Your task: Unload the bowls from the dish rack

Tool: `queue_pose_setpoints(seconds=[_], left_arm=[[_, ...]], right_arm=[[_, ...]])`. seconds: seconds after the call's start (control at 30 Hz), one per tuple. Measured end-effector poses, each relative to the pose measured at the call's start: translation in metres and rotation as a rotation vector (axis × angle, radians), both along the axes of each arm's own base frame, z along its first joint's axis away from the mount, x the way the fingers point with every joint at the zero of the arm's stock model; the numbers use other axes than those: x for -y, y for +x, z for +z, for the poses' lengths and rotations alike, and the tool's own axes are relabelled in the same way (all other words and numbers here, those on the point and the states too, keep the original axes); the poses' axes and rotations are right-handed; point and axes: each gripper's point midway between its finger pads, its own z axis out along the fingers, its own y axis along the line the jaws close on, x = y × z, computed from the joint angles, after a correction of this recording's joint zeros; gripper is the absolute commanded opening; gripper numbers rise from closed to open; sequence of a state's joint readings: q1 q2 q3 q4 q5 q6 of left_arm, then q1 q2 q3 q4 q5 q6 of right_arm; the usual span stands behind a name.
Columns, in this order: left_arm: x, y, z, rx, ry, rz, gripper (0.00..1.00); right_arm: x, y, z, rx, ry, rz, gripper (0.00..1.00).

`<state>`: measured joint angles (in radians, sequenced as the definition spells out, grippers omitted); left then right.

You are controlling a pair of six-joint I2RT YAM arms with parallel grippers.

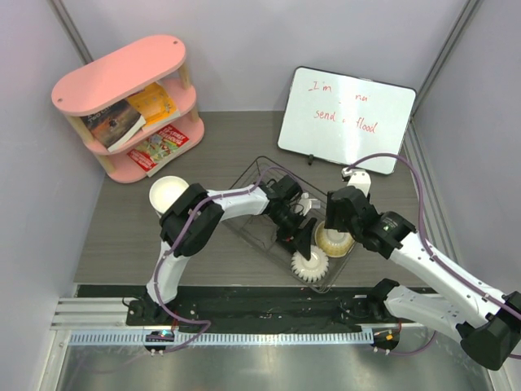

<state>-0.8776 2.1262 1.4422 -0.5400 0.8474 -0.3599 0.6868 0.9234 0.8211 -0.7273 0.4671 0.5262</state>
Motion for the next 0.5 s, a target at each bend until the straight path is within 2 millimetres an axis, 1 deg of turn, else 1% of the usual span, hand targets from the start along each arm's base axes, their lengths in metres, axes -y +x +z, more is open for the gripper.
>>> queue_pose_setpoints(seconds=[0.17,0.23,0.27,0.3,0.37,0.4,0.43,0.47,0.5], left_arm=[[0.0014,-0.0025,0.0012,-0.018,-0.018,-0.008,0.67],[0.0015,-0.0025,0.0014,-0.019,-0.018,-0.008,0.63],[0.0017,-0.0024,0.0015,-0.019,-0.019,-0.008,0.58],[0.0017,-0.0024,0.0017,-0.019,-0.019,-0.008,0.57],[0.0025,-0.0016,0.0024,-0.017,-0.019,-0.007,0.47],[0.0026,-0.0013,0.0028,-0.018,-0.016,-0.006,0.44],[0.0028,-0.0009,0.0035,-0.019,-0.012,-0.005,0.39],[0.0029,-0.0005,0.0040,-0.018,-0.007,-0.003,0.30],[0.0031,0.0004,0.0050,-0.017,-0.001,0.000,0.25]], right_arm=[[-0.0008,0.0000,-0.0022,-0.006,-0.001,0.002,0.63],[-0.0013,0.0008,-0.0025,-0.005,-0.001,0.002,0.63],[-0.0015,0.0011,-0.0029,-0.006,-0.002,0.002,0.63],[-0.0018,0.0014,-0.0031,-0.006,-0.002,0.002,0.63],[-0.0022,0.0019,-0.0037,-0.007,-0.003,0.002,0.63],[-0.0025,0.0023,-0.0038,-0.007,-0.003,0.002,0.63],[-0.0025,0.0024,-0.0041,-0.007,-0.004,0.002,0.62],[-0.0025,0.0023,-0.0045,-0.008,-0.004,0.002,0.61],[-0.0022,0.0020,-0.0054,-0.010,-0.005,0.001,0.61]])
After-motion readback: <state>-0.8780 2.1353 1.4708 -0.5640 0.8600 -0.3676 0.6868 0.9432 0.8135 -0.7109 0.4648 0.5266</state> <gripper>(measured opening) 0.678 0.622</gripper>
